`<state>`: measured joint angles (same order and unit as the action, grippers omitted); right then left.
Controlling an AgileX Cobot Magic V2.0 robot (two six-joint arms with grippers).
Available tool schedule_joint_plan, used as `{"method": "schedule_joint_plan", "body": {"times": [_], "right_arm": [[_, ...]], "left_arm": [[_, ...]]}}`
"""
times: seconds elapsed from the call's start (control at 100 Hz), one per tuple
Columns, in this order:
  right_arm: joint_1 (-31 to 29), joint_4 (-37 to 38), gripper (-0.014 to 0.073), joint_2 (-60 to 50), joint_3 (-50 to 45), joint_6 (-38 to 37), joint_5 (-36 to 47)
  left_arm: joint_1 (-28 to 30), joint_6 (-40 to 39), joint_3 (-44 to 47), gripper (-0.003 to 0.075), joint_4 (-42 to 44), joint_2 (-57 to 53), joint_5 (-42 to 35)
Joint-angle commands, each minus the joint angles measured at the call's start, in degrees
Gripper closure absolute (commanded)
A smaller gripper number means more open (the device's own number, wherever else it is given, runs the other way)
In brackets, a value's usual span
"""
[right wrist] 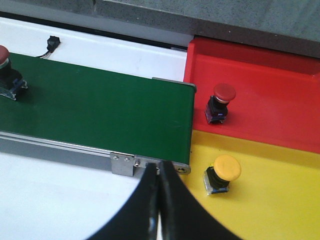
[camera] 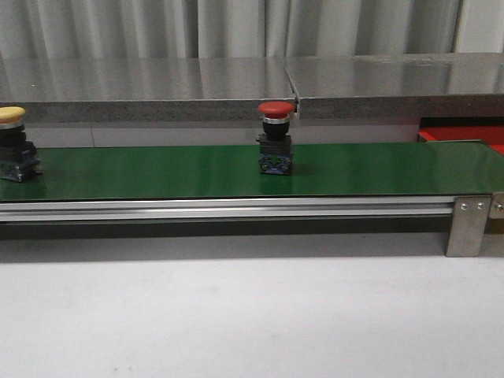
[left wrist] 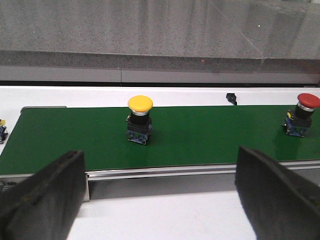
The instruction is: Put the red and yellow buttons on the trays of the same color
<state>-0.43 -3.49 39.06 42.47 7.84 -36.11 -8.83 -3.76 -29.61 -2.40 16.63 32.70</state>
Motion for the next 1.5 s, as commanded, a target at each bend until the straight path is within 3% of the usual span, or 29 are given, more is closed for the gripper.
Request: {"method": "schedule_joint_plan", "body": {"times": [0.0, 0.23, 1.49], "right_arm": [[0.1, -0.2, 0.0662, -0.2, 1.5, 0.4, 3.8], [0.1, -0.2, 0.0662, -0.2, 1.5, 0.4, 3.8], [0.1, -0.4, 0.0662, -0.2, 1.6, 0.4, 5.0]], "left_arm": [[-0.5, -0.1, -0.8, 0.0275, -0.5, -1.0, -3.4], [-0.5, -0.1, -0.5, 0.0742, -0.5, -1.5, -3.1], [-0.5, -0.1, -0.5, 0.0739, -0.5, -1.5, -3.1]]}}
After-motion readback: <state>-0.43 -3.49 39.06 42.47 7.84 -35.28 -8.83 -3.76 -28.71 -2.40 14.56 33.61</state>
